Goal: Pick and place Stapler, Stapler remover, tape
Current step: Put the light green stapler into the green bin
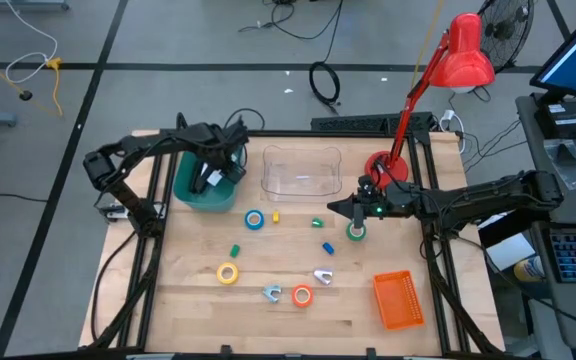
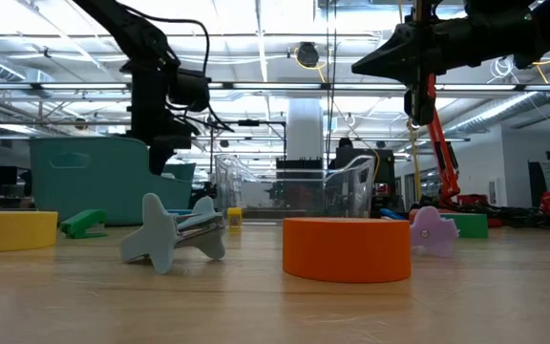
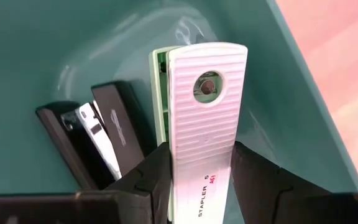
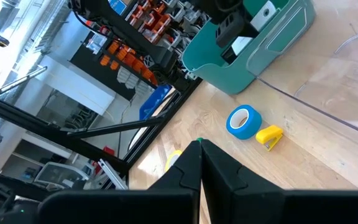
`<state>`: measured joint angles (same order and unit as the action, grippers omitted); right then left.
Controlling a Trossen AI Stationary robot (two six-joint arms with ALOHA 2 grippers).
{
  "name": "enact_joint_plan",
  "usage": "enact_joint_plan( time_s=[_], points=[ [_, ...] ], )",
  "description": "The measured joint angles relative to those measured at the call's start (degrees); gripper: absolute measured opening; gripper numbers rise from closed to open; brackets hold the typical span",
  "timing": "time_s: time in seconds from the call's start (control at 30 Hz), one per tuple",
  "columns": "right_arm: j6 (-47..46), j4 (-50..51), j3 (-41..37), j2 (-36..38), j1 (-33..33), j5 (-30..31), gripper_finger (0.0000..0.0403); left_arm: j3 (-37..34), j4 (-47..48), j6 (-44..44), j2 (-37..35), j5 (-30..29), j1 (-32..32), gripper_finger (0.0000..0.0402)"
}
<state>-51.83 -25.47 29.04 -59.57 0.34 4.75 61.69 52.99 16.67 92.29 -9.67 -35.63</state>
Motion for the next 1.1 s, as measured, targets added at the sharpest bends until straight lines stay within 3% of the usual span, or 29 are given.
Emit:
enact_joint_plan(
  time_s=[0.53,0.67,1.1],
  points=[
    [0.00,-0.02,0.00,0.00,0.00,-0.07,0.0000,0.02,0.49,2.54,0.00,2.10,0.87,0.0143],
    [0.00,0.00,0.00,0.00,0.00,-0.28,0.0000,0.02,0.75,2.96,0.00,-0.90,1.24,0.0155],
    [0.22,-0.01,0.00,0.00,0.02,-0.31,0.0000,0.02,0.77,-3.50,0.02,-2.13,4.38,0.0163]
  ],
)
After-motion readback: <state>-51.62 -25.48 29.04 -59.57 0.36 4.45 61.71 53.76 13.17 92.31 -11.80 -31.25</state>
